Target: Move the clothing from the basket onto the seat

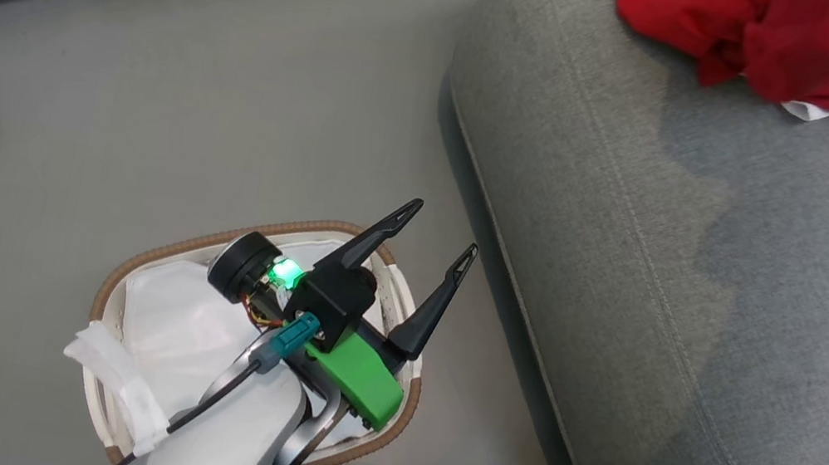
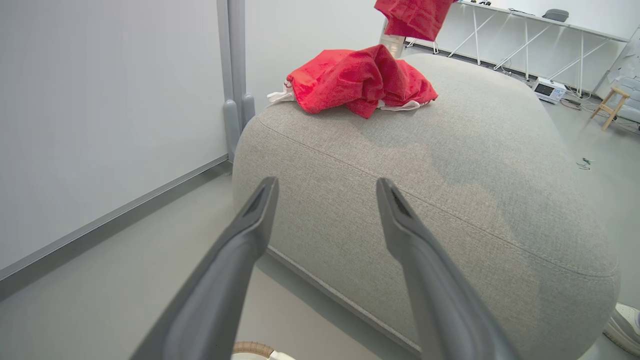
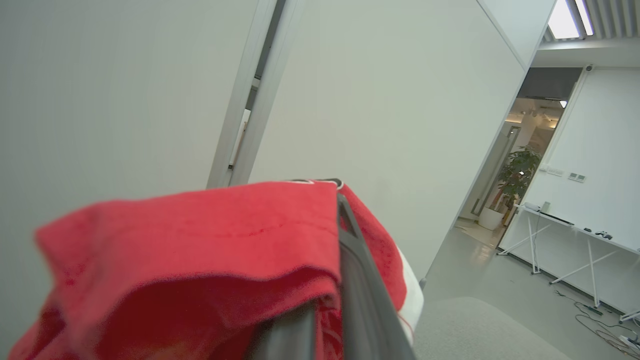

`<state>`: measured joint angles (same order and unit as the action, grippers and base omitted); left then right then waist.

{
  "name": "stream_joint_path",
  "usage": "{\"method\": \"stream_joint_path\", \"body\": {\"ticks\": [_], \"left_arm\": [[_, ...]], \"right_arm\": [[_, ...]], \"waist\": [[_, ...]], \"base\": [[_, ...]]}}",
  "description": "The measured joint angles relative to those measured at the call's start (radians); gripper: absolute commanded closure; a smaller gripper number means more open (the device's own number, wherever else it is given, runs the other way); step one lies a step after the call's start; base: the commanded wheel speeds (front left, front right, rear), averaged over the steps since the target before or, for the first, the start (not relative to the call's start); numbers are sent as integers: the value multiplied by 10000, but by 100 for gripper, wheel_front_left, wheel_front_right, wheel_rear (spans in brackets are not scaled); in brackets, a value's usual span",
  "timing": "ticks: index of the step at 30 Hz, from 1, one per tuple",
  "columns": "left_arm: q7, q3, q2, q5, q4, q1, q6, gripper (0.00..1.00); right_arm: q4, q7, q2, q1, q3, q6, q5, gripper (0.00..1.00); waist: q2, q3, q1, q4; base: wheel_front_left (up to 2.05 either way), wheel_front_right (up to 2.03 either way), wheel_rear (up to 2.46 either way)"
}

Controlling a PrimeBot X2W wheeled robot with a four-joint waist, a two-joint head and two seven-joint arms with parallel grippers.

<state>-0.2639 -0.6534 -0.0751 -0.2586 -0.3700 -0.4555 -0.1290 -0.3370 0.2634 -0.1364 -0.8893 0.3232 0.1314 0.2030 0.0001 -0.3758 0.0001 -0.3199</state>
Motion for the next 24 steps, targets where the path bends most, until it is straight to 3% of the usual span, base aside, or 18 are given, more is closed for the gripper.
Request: {"method": "stream_joint_path", "body": {"ticks": [7, 13, 24], "left_arm": [[0, -35, -73, 242, 73, -614, 0, 0], [0, -71, -63, 353, 171, -962, 0, 0], [0, 136, -81, 428, 253, -1000, 0, 0]], "right_arm": [[-1089, 2, -1104, -2027, 844, 0, 364, 100], [-2138, 2, -1557, -2275, 1427, 0, 863, 100], [-3475, 2, -972, -582, 2042, 0, 1463, 100]], "waist": [[0, -1195, 1, 552], [0, -2144, 1, 993], [0, -3121, 1, 1452]], "base": [[0, 0, 0], [0, 0, 0], [0, 0, 0]]}}
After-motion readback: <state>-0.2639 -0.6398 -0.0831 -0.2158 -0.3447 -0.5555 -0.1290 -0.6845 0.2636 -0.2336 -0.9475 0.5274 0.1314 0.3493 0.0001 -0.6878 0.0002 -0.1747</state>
